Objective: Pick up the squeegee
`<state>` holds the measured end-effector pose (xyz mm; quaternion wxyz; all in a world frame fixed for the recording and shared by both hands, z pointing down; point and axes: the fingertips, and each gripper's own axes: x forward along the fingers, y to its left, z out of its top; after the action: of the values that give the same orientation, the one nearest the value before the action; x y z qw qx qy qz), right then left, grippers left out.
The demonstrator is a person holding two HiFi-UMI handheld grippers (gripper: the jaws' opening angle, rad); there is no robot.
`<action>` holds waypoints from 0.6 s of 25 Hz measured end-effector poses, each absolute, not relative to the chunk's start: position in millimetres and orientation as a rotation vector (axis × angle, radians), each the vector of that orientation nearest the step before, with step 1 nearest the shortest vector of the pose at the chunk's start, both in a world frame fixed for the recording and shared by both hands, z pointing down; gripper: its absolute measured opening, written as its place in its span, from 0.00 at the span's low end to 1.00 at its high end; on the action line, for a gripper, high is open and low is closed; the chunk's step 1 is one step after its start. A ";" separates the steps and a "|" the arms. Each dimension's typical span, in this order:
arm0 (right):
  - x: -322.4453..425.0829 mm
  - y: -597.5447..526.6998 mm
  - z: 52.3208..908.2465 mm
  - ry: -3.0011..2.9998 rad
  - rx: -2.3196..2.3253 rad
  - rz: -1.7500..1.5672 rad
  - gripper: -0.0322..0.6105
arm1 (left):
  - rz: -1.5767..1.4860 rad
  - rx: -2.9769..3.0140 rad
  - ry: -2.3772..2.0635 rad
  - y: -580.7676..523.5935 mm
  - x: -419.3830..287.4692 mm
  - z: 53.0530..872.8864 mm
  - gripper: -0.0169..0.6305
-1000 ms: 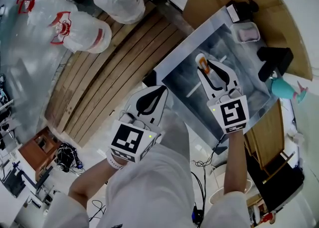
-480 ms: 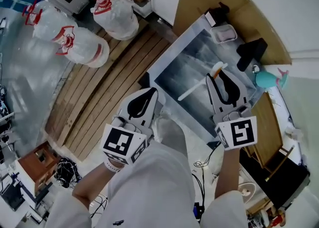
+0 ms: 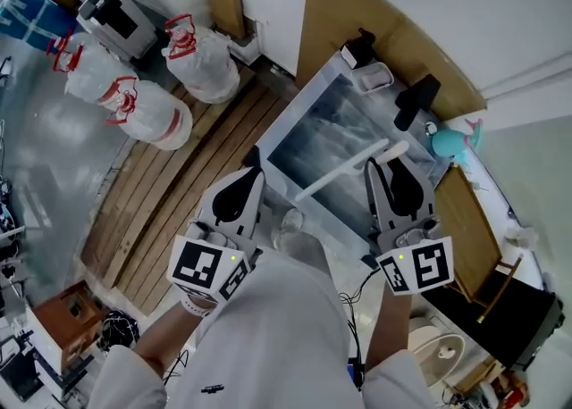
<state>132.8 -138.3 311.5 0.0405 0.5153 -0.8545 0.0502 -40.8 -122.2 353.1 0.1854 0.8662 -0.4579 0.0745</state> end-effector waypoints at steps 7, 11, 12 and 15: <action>152.2 -101.1 275.2 -2.596 1.744 0.110 0.21 | 0.171 2.499 -1.348 -111.3 -45.5 315.8 0.03; 159.8 -80.8 265.5 -2.553 1.818 0.081 0.21 | 0.157 2.535 -1.365 -101.2 -42.8 300.3 0.04; 161.4 -75.9 265.2 -2.541 1.831 0.079 0.21 | 0.159 2.541 -1.366 -99.4 -41.8 299.4 0.04; 164.9 -64.7 269.5 -2.517 1.845 0.074 0.21 | 0.152 2.562 -1.371 -95.6 -38.9 298.1 0.04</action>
<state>164.9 -64.7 269.5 0.0100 0.5910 -0.8062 0.0237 -38.9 -95.6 298.1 0.1155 0.8746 -0.4681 0.0518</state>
